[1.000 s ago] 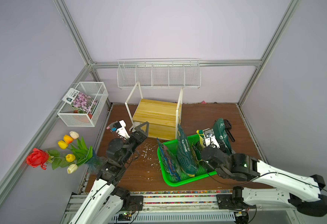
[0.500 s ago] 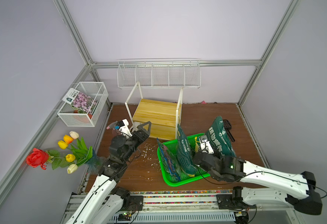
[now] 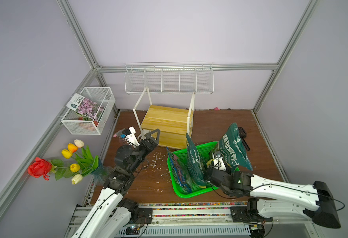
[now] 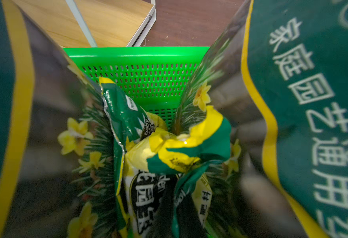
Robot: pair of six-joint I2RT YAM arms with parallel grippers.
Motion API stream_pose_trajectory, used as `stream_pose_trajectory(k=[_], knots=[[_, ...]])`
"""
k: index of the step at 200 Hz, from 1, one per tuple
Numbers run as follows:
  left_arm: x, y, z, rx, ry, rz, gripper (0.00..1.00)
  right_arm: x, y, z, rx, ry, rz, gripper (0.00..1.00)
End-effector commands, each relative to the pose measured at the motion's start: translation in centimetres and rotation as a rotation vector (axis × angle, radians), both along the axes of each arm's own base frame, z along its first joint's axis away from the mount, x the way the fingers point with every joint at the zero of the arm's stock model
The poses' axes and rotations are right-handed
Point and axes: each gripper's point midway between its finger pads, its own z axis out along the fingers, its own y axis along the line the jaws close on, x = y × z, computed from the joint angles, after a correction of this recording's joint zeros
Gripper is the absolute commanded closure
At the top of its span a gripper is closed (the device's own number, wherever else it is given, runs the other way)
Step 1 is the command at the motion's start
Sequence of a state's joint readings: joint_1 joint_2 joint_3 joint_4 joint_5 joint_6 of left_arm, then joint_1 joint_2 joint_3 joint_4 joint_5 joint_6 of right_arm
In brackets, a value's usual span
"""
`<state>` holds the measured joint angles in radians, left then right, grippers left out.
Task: Take down the fertilizer bag from the shelf
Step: Place the fertilizer bag in the storage box, then reset both arms
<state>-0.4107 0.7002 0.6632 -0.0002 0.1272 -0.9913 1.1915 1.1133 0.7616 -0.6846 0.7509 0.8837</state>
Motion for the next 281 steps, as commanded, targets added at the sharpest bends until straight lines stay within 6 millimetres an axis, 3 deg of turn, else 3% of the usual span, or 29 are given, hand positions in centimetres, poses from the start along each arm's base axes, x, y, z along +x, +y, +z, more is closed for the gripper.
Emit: stream_pose_trajectory(k=[1, 31, 60, 73, 99, 116, 154, 172, 210, 281], knots=[[-0.2, 0.5, -0.3, 0.018, -0.009, 0.021, 0.01, -2.2, 0.6, -5.4, 0.014, 0.221, 0.032, 1.0], [-0.5, 1.5, -0.3, 0.057, -0.017, 0.066, 0.01, -2.0, 0.7, -7.0, 0.058, 0.309, 0.026, 1.0], [-0.7, 2.2, -0.4, 0.085, -0.022, 0.098, 0.01, -1.6, 0.7, -5.2, 0.053, 0.289, 0.032, 1.0], [-0.6, 2.5, -0.5, 0.101, -0.023, 0.114, 0.01, -1.1, 1.0, -2.9, 0.053, 0.252, 0.056, 0.97], [-0.5, 2.9, -0.7, 0.133, -0.028, 0.132, 0.0, 0.2, 1.5, 2.5, 0.042, 0.133, 0.134, 0.62], [-0.3, 3.0, -0.7, 0.159, -0.031, 0.142, 0.01, 1.3, 1.7, 6.7, 0.051, 0.017, 0.161, 0.49], [0.0, 3.3, -0.7, 0.241, -0.04, 0.154, 0.01, 3.5, 0.6, 14.9, 0.071, -0.187, 0.175, 0.38], [0.3, 3.7, -0.6, 0.289, -0.042, 0.174, 0.0, 4.8, -0.9, 17.6, 0.057, -0.253, 0.155, 0.35], [0.6, 4.4, -0.4, 0.358, -0.055, 0.202, 0.0, 8.0, -6.5, 21.8, 0.049, -0.338, 0.002, 0.31], [1.6, 6.2, -2.4, 0.419, -0.014, 0.24, 0.01, 12.6, -17.5, 20.1, 0.101, -0.312, -0.346, 0.28]])
